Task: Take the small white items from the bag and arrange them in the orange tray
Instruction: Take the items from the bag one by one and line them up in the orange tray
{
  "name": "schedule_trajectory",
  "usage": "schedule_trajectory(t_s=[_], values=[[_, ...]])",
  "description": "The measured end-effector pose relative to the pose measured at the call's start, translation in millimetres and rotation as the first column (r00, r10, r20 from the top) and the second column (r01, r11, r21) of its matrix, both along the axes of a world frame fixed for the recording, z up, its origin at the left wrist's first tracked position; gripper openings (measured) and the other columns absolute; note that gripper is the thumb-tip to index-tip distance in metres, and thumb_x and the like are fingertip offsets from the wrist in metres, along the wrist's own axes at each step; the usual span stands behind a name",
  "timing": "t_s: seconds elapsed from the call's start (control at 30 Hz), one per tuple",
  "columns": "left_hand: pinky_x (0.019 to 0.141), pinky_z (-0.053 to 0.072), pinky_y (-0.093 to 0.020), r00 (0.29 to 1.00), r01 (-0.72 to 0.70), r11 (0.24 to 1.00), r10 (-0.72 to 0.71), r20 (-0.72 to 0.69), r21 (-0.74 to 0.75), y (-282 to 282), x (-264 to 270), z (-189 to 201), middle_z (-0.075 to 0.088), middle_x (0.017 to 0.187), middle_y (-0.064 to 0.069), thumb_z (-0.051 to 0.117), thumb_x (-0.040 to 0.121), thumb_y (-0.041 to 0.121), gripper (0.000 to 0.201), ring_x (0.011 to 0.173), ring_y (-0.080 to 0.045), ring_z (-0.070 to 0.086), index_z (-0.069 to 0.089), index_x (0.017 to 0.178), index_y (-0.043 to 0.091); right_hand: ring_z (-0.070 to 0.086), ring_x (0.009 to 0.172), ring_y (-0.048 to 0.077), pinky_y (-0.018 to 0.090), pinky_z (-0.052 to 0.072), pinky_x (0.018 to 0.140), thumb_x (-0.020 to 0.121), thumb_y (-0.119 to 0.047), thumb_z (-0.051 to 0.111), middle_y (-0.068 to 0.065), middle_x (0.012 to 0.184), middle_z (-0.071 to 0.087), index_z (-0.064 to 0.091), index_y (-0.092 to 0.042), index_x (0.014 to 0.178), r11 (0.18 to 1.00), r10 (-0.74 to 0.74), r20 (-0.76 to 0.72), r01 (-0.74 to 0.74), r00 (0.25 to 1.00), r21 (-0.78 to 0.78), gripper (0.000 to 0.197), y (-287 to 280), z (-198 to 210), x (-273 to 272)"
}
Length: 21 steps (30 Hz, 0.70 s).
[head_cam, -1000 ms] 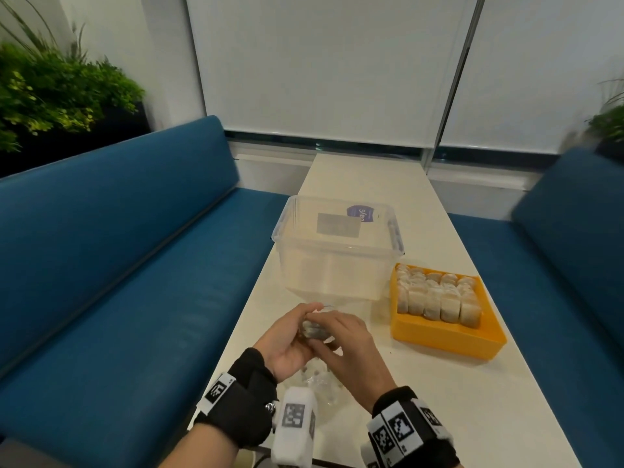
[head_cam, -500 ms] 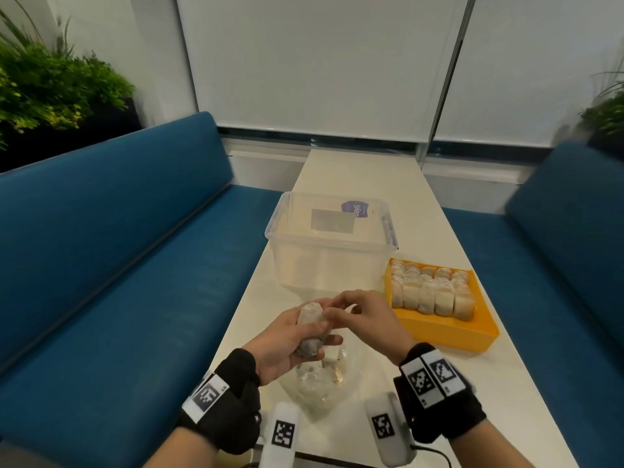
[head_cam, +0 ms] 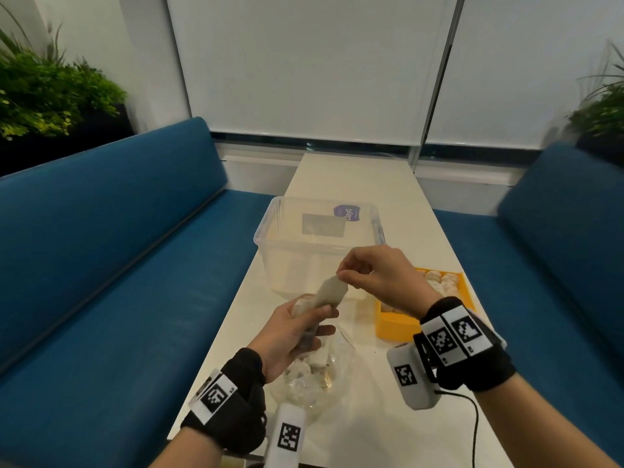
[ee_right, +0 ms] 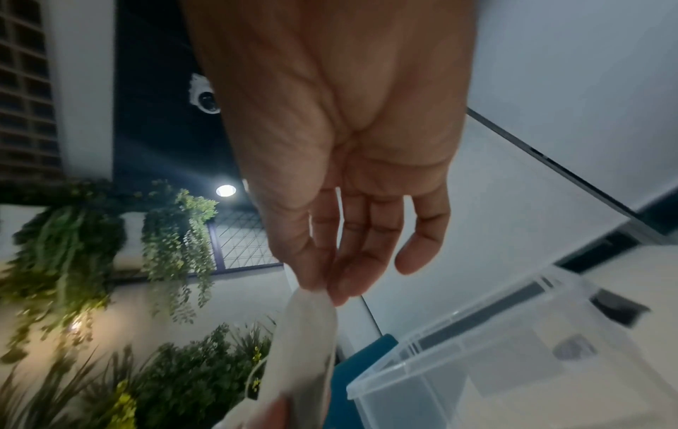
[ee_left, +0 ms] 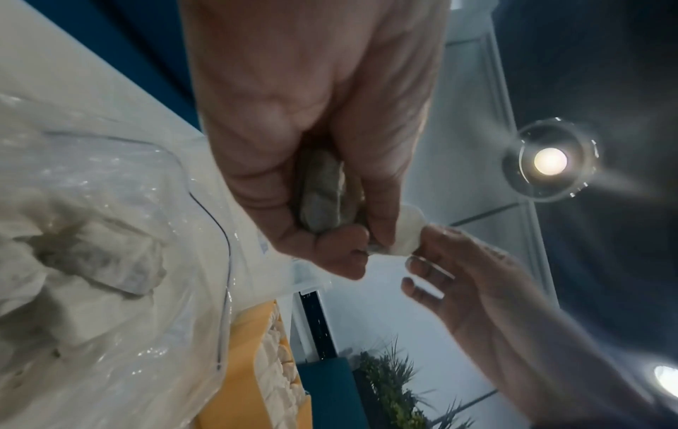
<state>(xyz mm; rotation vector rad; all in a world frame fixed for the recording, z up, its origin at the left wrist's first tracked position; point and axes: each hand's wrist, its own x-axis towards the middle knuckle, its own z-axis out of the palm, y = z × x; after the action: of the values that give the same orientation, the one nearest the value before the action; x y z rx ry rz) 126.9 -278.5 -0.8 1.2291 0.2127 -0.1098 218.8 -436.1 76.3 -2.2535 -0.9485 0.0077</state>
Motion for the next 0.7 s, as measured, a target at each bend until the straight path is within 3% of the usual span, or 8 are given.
schedule_trajectory(t_s=[0.2,0.3,0.4,0.53,0.7], values=[[0.061,0.047,-0.021,0.999,-0.013,0.991,0.007,0.047,0.136,-18,21,4,0.072,0.103,-0.011,0.073,0.083,0.016,0.029,0.077,-0.01,0.068,0.066,0.111,0.01,0.054,0.073,0.002,0.001,0.04,0.066,0.088,-0.014,0.063,-0.001,0.088,0.069,0.071,-0.008,0.097,0.982,0.143,0.202,-0.113,0.969,-0.153,0.013,-14,25,4],[0.059,0.048,-0.02,0.999,0.01,0.991,-0.016,0.043,0.13,-29,33,6,0.071,0.095,-0.007,0.073,0.084,0.014,0.029,0.074,-0.009,0.067,0.066,0.111,0.009,0.053,0.073,0.002,0.002,0.039,0.065,0.088,-0.012,0.064,0.001,0.089,0.07,0.071,-0.008,0.097,0.969,0.168,0.231,-0.117,0.958,-0.219,0.012,-26,34,12],[0.06,0.049,-0.021,0.999,0.02,0.993,-0.023,0.024,0.117,-38,44,7,0.071,0.092,-0.005,0.075,0.082,0.018,0.03,0.074,-0.01,0.068,0.067,0.11,0.014,0.056,0.071,0.003,0.003,0.042,0.065,0.087,-0.012,0.063,-0.002,0.085,0.067,0.07,-0.01,0.094,0.977,0.114,0.218,-0.069,0.969,-0.204,0.01,-42,39,27],[0.06,0.048,-0.022,1.0,0.021,0.992,-0.022,0.0,0.124,-44,55,4,0.073,0.101,-0.003,0.07,0.087,0.023,0.025,0.08,-0.013,0.067,0.069,0.111,0.017,0.057,0.075,0.008,0.007,0.041,0.065,0.089,-0.014,0.061,-0.005,0.084,0.063,0.068,-0.012,0.094,0.968,-0.038,0.167,0.078,0.985,-0.239,0.009,-64,35,63],[0.06,0.048,-0.021,0.998,-0.051,0.995,0.055,-0.044,0.087,-42,62,-4,0.073,0.098,-0.002,0.07,0.086,0.019,0.027,0.076,-0.011,0.065,0.067,0.112,0.013,0.061,0.083,0.019,0.024,0.049,0.076,0.091,-0.013,0.055,0.004,0.092,0.067,0.066,-0.012,0.092,0.888,-0.114,0.073,0.135,0.991,-0.44,0.011,-69,-12,108]])
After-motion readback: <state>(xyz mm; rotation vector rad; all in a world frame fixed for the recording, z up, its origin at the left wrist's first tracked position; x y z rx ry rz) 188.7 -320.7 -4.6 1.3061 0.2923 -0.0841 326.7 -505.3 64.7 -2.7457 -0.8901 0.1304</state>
